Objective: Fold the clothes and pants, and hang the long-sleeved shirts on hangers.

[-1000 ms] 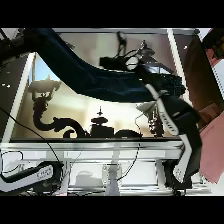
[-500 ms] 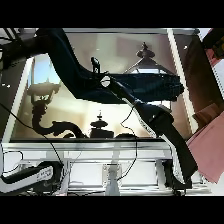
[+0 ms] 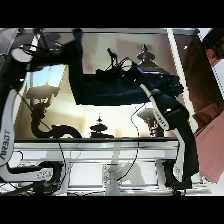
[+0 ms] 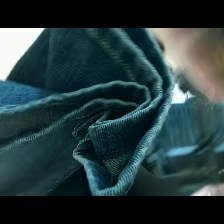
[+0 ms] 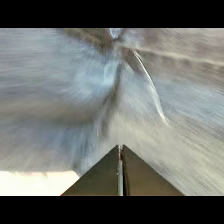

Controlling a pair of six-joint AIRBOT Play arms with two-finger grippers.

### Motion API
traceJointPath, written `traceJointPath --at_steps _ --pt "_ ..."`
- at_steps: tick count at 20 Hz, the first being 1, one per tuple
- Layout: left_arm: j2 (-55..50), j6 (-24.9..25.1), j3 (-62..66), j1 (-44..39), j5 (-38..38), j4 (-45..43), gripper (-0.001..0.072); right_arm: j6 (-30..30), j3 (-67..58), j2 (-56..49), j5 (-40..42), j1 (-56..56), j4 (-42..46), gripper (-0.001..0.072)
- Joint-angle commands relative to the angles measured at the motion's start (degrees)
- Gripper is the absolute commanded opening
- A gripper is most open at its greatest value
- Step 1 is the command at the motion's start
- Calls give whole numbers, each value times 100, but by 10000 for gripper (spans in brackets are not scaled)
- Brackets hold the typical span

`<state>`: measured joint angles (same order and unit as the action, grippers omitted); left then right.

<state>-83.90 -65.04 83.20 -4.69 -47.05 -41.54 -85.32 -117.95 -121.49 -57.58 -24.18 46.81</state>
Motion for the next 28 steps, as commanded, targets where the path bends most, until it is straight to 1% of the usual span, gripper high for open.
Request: traceJointPath --at_steps 1,3,6,7,8,9,12,14,16,17,19,20,22,23,26,28 --pt "-520 210 -2 -590 -72 -2 33 597 35 623 -1499 522 787 51" --pt "-833 205 -2 -964 -33 -2 33 723 35 1025 -1902 778 962 52" --pt "-1307 205 -2 -1493 181 -2 37 772 35 1574 -1945 1165 962 53" --pt "-1449 208 -2 -1637 236 -2 166 772 35 1707 -1961 1270 962 53" --pt "-1582 205 -2 -1764 243 -2 613 767 35 1821 -2011 1368 962 53" --pt "-1665 214 0 -1860 243 0 709 769 35 1926 -2120 1467 962 54" --pt "-1598 297 7 -1934 236 -4 707 769 33 2116 -2291 1718 968 55" --pt "-1368 291 22 -1698 151 -96 706 769 35 2157 -2293 1869 1003 55" --pt "-1038 286 22 -1235 -59 -402 703 769 35 2157 -2321 2013 1025 55" --pt "-872 195 22 -911 -254 -608 702 772 35 2157 -2352 2079 1029 55" --pt "-688 -39 22 -216 -822 -831 701 809 35 2157 -2413 2175 1071 55" --pt "-691 -39 22 181 -1231 -815 701 811 35 2157 -2415 2188 1078 55" --pt "-833 -33 22 837 -1915 -815 696 852 35 2155 -2413 2188 1110 55" --pt "-966 -13 22 1102 -2138 -813 695 852 35 2155 -2406 2186 1108 54" --pt "-1475 9 22 1565 -2380 -713 696 852 35 2155 -2402 2186 1106 55" --pt "-1840 372 22 1668 -2481 -341 697 850 35 2155 -2406 2186 1106 55"
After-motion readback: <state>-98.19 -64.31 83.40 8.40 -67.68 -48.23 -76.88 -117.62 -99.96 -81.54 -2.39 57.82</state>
